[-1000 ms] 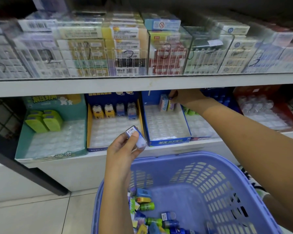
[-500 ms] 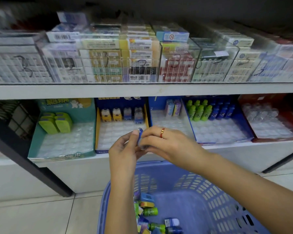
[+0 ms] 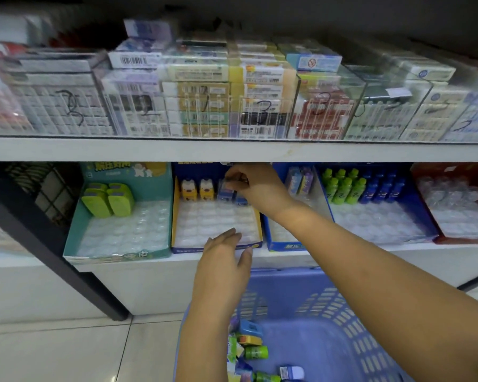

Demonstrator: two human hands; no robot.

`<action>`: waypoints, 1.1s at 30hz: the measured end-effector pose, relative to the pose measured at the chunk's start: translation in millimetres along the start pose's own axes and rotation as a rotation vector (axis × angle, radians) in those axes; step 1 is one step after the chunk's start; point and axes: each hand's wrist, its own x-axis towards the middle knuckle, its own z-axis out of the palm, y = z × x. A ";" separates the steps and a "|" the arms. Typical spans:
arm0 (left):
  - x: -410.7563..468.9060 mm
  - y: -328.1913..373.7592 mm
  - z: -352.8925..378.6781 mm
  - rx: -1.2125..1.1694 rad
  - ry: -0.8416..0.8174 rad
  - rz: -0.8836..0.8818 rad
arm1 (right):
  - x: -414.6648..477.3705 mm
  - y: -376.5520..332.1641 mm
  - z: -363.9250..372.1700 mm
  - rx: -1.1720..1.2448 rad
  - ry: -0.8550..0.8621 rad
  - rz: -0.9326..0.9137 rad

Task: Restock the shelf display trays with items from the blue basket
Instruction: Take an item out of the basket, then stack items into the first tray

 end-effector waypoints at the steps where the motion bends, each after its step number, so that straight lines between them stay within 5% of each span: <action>1: -0.1 -0.6 -0.4 -0.008 -0.003 0.004 | 0.8 1.0 2.1 -0.030 -0.013 -0.007; 11: -0.5 -2.3 -3.6 -0.037 0.003 0.031 | 9.9 -3.3 8.6 -0.425 -0.050 -0.107; 14: -7.5 3.3 -8.6 -0.132 0.129 0.102 | 0.5 -9.5 4.1 -0.528 -0.052 -0.166; 17: -15.4 8.9 -11.5 -0.202 0.178 0.149 | -39.4 -5.7 -7.8 -0.328 0.007 -0.176; 20: -17.5 3.4 1.6 -0.079 -0.018 0.052 | -108.5 12.8 -14.4 -0.093 0.085 -0.149; 23: -23.5 -5.5 32.4 0.117 -0.357 -0.086 | -174.2 53.8 -0.9 -0.085 -0.121 0.040; 27: -42.6 -23.7 93.4 0.373 -0.758 -0.139 | -234.2 116.9 34.2 -0.183 -0.701 0.376; 33: -81.1 -77.5 145.7 0.608 -0.866 -0.312 | -261.0 151.2 86.9 -0.085 -0.942 0.481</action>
